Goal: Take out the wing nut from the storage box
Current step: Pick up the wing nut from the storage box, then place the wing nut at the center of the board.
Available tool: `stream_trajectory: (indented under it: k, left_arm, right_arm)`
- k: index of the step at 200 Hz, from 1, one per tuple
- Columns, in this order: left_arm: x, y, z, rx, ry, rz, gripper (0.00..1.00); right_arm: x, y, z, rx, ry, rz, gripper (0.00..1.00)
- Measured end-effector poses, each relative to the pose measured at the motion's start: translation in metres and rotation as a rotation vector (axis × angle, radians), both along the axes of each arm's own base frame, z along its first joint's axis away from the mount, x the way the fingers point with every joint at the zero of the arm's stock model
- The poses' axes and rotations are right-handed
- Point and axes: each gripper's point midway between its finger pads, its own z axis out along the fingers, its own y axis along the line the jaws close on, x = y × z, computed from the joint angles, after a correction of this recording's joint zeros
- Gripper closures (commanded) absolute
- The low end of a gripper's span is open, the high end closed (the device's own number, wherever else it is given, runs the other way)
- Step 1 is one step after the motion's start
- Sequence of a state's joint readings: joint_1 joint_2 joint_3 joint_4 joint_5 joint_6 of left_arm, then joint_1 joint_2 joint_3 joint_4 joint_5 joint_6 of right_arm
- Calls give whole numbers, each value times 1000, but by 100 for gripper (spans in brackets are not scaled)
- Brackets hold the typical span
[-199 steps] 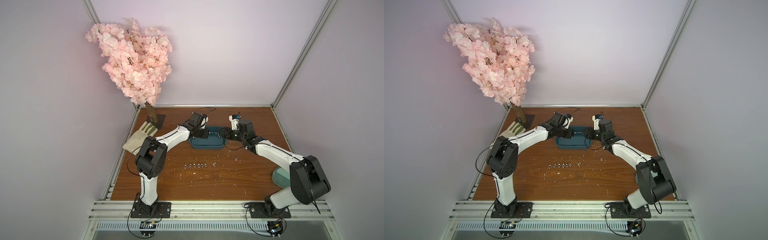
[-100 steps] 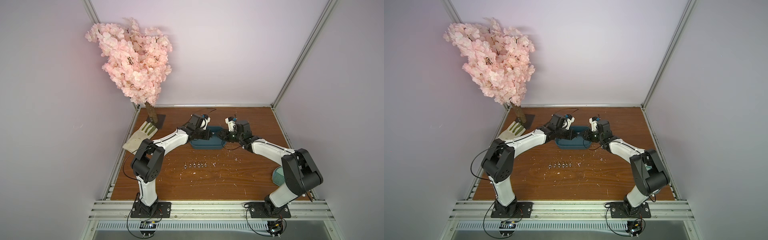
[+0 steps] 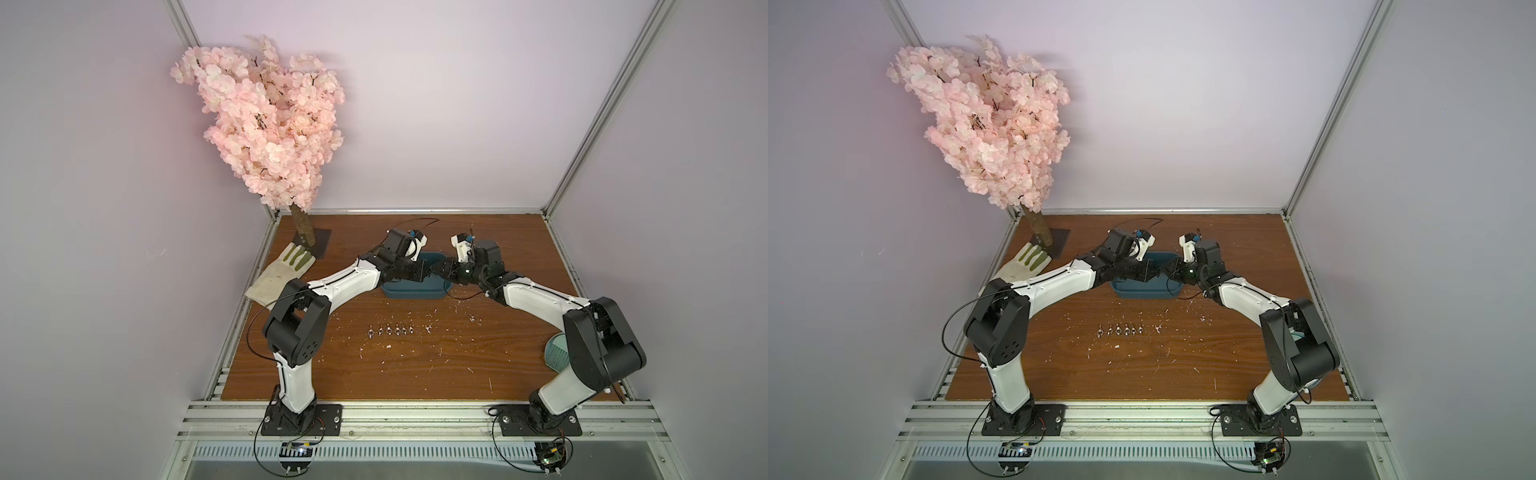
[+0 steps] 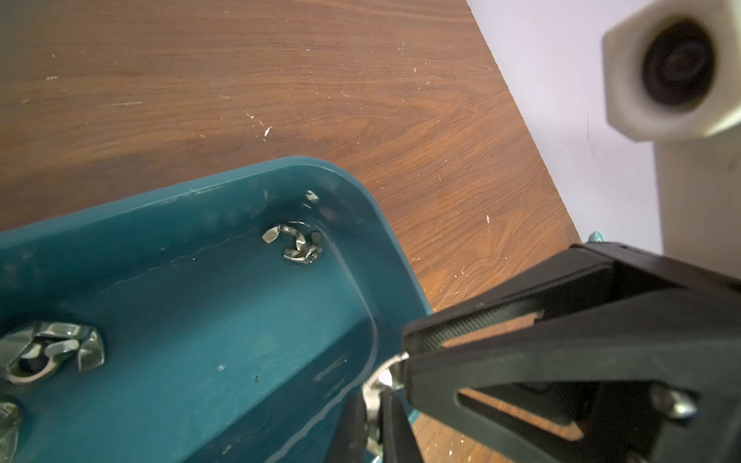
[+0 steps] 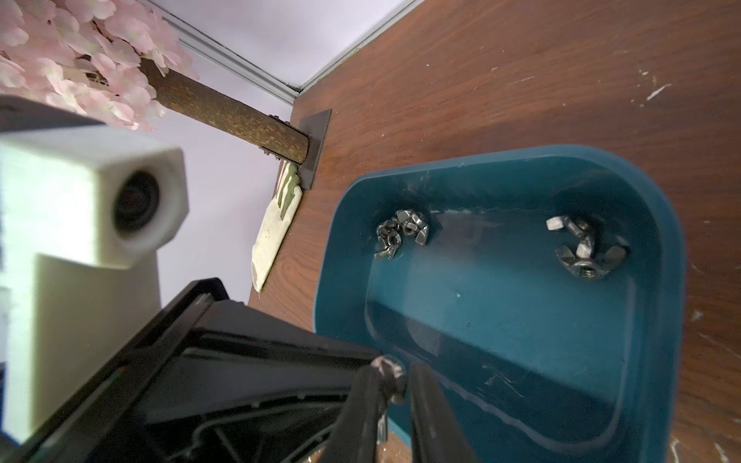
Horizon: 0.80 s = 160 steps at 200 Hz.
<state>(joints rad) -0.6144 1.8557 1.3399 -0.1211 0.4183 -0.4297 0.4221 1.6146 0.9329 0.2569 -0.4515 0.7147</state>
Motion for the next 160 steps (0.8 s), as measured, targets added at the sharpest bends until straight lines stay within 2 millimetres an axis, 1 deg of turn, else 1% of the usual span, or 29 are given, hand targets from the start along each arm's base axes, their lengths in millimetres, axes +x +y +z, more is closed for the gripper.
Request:
stream_trajectory:
  k: [70, 80, 85, 102, 110, 136, 145, 152, 160]
  left_arm:
    - [-2, -1, 1, -3, 3, -9, 90]
    - [-2, -2, 1, -4, 4, -12, 90]
    - [-2, -2, 1, -4, 4, -12, 90]
    - [-3, -2, 1, -2, 6, -13, 89]
    - [-2, -1, 0, 0, 7, -10, 89]
    - [-2, -1, 0, 2, 5, -12, 81]
    - [-2, -1, 0, 1, 5, -12, 73]
    - [-2, -1, 0, 1, 5, -12, 64]
    - [-3, -1, 0, 1, 11, -8, 58]
  right_arm:
    - [3, 0, -1, 5, -3, -4, 82]
    - [3, 0, -1, 5, -4, -3, 86]
    - [3, 0, -1, 5, -4, -3, 90]
    - [3, 1, 1, 10, -9, -2, 100]
    - [3, 1, 1, 13, -7, -3, 100]
    - [3, 1, 0, 10, -8, -3, 100]
    - [3, 1, 0, 8, -6, -3, 100]
    - [3, 0, -1, 4, -4, -4, 100]
    - [3, -1, -2, 0, -4, -7, 100]
